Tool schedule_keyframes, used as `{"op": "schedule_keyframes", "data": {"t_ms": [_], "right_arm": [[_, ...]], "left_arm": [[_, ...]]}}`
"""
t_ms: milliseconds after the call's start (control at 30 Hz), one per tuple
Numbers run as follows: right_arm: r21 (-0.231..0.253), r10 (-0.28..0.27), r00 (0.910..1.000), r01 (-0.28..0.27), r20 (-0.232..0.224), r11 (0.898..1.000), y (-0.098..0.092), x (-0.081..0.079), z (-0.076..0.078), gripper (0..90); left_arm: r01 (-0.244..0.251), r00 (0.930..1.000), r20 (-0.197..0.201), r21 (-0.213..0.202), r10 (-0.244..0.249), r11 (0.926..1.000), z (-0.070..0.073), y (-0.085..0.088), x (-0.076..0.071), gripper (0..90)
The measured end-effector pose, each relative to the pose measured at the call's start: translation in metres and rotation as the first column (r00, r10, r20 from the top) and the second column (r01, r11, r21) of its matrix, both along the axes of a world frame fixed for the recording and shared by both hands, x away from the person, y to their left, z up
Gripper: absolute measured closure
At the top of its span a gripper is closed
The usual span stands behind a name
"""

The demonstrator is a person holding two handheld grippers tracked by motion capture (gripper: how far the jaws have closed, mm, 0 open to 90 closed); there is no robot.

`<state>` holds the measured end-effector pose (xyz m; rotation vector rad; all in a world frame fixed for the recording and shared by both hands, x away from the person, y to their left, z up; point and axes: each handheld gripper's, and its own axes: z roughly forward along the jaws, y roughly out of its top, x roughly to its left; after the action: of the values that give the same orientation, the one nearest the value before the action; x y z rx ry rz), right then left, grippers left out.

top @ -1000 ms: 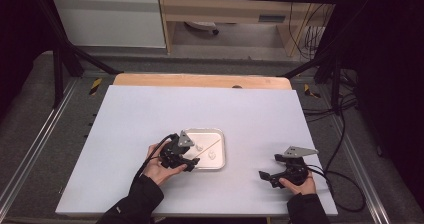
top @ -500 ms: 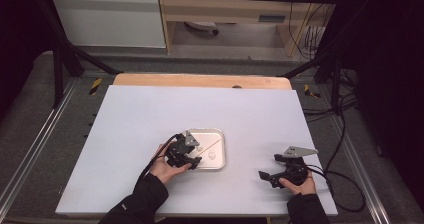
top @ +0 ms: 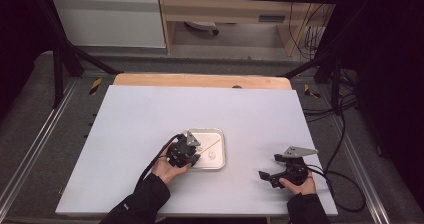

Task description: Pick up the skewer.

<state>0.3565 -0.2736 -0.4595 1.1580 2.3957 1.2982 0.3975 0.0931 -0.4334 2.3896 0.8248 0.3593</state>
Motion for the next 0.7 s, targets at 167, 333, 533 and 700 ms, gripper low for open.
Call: {"op": "schedule_keyframes", "data": {"t_ms": [167, 333, 533, 700], "right_arm": [[0.002, 0.001, 1.0000, -0.001, 0.000, 1.000, -0.0001, 0.0000, 0.0001, 0.9], [0.002, 0.000, 1.0000, 0.000, 0.001, 1.000, -0.0001, -0.0001, 0.0001, 0.9], [0.004, 0.000, 1.0000, 0.000, -0.001, 1.000, 0.0000, -0.0001, 0.0002, 1.0], [0.006, 0.000, 1.0000, 0.000, -0.001, 1.000, 0.0000, -0.0001, 0.0002, 1.0]], "left_arm": [[-0.004, 1.0000, 0.002, 0.007, 0.004, 1.0000, -0.0009, -0.0011, 0.0000, 77.7], [-0.005, 1.0000, -0.006, 0.000, 0.005, 1.0000, -0.0011, -0.0020, -0.0005, 81.8], [-0.010, 0.9999, -0.005, 0.000, 0.010, 0.9999, -0.0015, -0.0036, -0.0012, 87.7], [-0.015, 0.9999, -0.008, -0.007, 0.014, 0.9999, -0.0015, -0.0032, -0.0010, 88.4]]}}
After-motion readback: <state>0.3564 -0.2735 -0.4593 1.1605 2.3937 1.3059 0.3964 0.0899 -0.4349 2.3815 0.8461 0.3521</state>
